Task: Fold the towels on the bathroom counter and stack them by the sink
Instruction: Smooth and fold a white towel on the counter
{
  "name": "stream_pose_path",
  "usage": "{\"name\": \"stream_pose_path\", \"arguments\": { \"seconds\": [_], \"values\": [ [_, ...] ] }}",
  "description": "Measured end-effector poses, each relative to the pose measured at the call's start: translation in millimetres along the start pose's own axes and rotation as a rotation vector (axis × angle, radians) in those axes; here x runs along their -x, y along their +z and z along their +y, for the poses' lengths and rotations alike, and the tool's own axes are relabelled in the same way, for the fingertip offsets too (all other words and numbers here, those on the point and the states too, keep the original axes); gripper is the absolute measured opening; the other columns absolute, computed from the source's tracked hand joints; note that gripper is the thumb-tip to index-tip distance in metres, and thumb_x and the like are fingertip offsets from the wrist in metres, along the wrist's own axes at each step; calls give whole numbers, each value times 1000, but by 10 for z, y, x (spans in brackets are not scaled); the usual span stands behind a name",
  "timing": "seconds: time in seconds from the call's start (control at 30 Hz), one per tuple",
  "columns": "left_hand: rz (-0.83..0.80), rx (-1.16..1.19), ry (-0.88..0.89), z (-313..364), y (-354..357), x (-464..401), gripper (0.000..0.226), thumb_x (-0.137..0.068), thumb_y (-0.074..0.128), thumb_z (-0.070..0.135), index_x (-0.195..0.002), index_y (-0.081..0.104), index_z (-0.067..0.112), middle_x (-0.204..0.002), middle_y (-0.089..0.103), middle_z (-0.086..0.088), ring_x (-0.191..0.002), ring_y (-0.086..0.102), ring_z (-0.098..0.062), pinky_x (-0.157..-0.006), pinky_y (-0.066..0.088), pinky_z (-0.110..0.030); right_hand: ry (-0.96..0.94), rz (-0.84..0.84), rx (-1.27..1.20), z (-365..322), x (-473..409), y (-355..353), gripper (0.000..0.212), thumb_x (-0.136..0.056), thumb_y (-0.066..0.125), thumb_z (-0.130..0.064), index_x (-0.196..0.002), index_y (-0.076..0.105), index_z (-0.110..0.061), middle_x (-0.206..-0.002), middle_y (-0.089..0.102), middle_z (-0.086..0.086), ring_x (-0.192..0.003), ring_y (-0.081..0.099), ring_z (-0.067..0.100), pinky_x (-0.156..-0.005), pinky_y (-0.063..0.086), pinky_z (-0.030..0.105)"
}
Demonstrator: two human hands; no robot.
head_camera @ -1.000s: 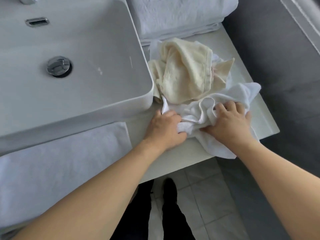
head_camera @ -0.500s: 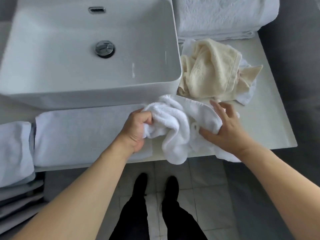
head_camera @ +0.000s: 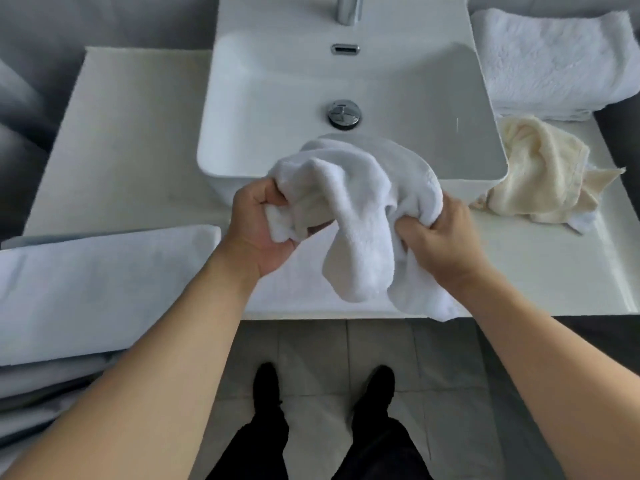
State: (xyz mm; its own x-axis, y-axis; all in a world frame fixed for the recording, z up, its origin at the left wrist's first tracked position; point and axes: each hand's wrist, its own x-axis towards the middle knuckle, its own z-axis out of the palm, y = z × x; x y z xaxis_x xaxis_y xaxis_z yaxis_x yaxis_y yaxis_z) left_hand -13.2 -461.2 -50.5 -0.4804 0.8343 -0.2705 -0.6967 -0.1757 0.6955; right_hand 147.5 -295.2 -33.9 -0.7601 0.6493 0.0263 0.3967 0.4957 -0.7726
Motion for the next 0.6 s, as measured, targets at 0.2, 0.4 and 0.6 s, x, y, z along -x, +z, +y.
{"name": "stream_pose_path", "arguments": {
  "seconds": [0.2, 0.4, 0.6],
  "values": [
    [317, -164, 69, 950, -950, 498, 19, -73, 43, 11, -55, 45, 14, -57, 39, -8, -52, 37, -21, -54, 31, -26, -54, -156, -99, -956, -46, 1137, 16, -63, 47, -38, -73, 48, -25, -66, 56, -9, -61, 54, 10, -54, 43, 30],
    [635, -338, 99, 1584, -1879, 643, 18, -96, 43, 15, -86, 57, 16, -72, 68, 3, -68, 66, -13, -70, 56, -33, -188, -163, -84, -1685, -433, 2215, 27, -74, 54, -38, -87, 45, -17, -79, 52, -7, -77, 50, 19, -60, 39, 29],
    [774, -747, 211, 2209, -2939, 293, 18, -83, 54, 9, -89, 58, 26, -89, 66, 4, -81, 60, -15, -68, 51, -25, -247, 116, 275, -2014, -1199, 3066, 24, -83, 59, -24, -101, 54, -10, -98, 56, 6, -92, 47, 32, -86, 36, 38]
  ]
}}
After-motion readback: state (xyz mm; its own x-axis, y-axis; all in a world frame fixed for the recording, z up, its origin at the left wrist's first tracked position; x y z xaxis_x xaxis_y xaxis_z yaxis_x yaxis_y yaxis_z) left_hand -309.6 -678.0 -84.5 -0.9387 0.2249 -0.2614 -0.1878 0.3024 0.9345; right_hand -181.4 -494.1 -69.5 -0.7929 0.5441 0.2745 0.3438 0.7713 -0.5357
